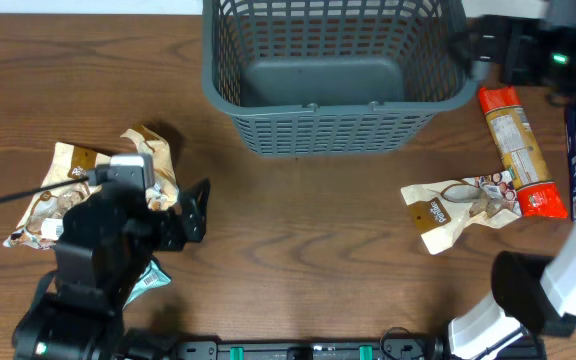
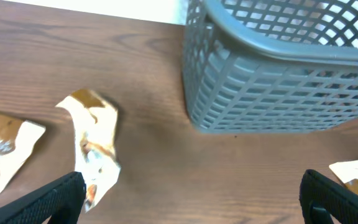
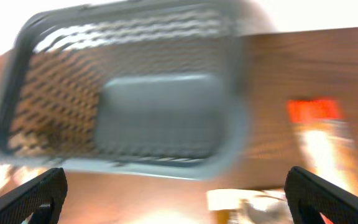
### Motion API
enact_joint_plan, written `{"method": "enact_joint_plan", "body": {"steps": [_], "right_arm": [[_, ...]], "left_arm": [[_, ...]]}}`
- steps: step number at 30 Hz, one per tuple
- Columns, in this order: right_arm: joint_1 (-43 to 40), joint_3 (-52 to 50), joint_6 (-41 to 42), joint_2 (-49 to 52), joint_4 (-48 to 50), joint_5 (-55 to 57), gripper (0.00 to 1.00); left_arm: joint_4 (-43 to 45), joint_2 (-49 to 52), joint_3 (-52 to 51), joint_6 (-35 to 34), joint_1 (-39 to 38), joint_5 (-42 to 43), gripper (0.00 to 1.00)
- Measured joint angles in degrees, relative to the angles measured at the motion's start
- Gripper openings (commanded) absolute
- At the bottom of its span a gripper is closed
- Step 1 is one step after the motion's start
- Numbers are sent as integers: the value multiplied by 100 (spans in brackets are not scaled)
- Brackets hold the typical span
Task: Pack container
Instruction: 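Release the basket rims and retract both grippers, then grasp the cream snack pouch on the right with the right gripper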
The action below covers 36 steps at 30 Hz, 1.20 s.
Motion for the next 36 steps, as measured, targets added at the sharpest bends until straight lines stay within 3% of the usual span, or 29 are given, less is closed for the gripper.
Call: {"method": "enact_joint_plan", "body": {"steps": [7, 18, 21, 25, 28, 32, 33, 36], "right_arm": [[-970, -278, -713, -138, 20, 380, 99], [-1209, -1685, -935, 271, 369, 896, 99], [-1209, -2179, -350, 271, 350, 986, 99], [-1209, -2986, 1414, 273, 98, 1222, 99], [-1209, -3333, 2277, 275, 197, 1270, 99], [-1209, -3512, 2990, 275, 599, 1259, 99], [-1209, -3521, 3093, 275, 686, 1250, 95], [-1209, -3521, 3386, 275, 723, 1237, 99]], "left_arm": [[-841, -144, 0, 0, 0, -85, 99], [-1683, -146, 0, 0, 0, -127, 98], [-1700, -144, 0, 0, 0, -127, 99], [-1711, -146, 0, 0, 0, -127, 98], [-1714, -144, 0, 0, 0, -127, 99], [-1714, -146, 0, 0, 0, -127, 99], [-1714, -146, 0, 0, 0, -127, 99], [-1714, -146, 0, 0, 0, -127, 99]]}}
